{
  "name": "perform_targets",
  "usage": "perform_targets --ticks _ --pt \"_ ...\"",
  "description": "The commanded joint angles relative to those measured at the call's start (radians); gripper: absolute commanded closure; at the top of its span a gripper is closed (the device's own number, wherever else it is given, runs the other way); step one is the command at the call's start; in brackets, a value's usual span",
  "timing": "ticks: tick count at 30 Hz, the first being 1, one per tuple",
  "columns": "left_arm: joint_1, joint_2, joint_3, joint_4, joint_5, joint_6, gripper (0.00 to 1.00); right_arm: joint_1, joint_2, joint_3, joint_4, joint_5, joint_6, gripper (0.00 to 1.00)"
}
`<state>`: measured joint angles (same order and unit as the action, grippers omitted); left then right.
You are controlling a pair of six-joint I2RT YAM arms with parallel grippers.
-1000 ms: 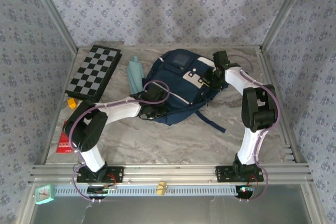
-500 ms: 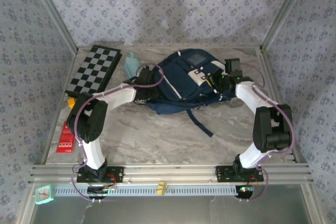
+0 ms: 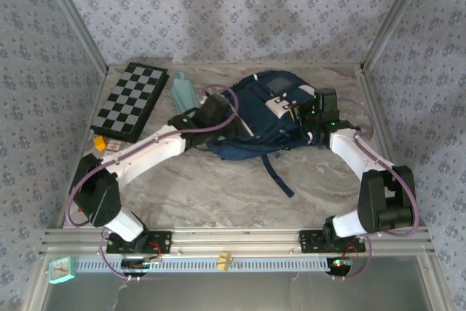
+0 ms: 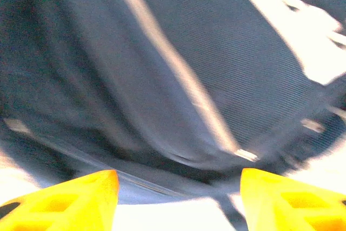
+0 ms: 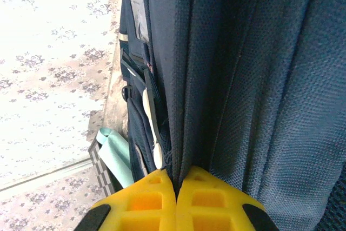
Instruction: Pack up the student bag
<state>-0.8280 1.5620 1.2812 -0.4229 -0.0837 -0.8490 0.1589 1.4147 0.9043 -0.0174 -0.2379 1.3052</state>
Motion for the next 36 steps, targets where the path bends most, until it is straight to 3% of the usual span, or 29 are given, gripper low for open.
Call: perform_targets --ticks 1,8,13,16,22,24,29,31,36 --pt "-0.072 0.074 0.081 0.015 0.033 -0.084 0.38 0.005 -0.067 0.018 0.149 0.017 0.067 1.0" --pt "-0.189 0.336 0.341 0.026 0.044 -0.058 0.37 0.001 -0.126 0.005 0.141 0.039 0.108 1.0" --pt "-0.163 0.421 0.381 0.049 0.008 -0.019 0.37 -0.04 -0.166 -0.008 0.13 0.006 0.135 1.0" --pt "-0.126 0.438 0.383 0.086 -0.03 0.091 0.38 -0.055 -0.19 -0.034 0.161 -0.014 0.167 1.0" --pt "-0.057 0.424 0.389 0.104 0.015 0.274 0.39 -0.02 -0.193 -0.026 0.162 0.016 0.189 1.0" --pt "-0.062 0.397 0.382 0.081 0.025 0.267 0.39 -0.011 -0.183 -0.02 0.159 0.035 0.188 1.0" --pt "-0.105 0.406 0.448 -0.069 0.009 0.101 0.4 0.003 -0.156 -0.022 0.163 0.065 0.197 1.0" --pt "-0.125 0.42 0.459 -0.06 0.003 0.107 0.41 0.008 -0.147 -0.02 0.169 0.069 0.197 1.0" --pt "-0.149 0.52 0.621 -0.233 -0.094 0.114 0.46 0.014 -0.14 -0.024 0.162 0.077 0.197 1.0"
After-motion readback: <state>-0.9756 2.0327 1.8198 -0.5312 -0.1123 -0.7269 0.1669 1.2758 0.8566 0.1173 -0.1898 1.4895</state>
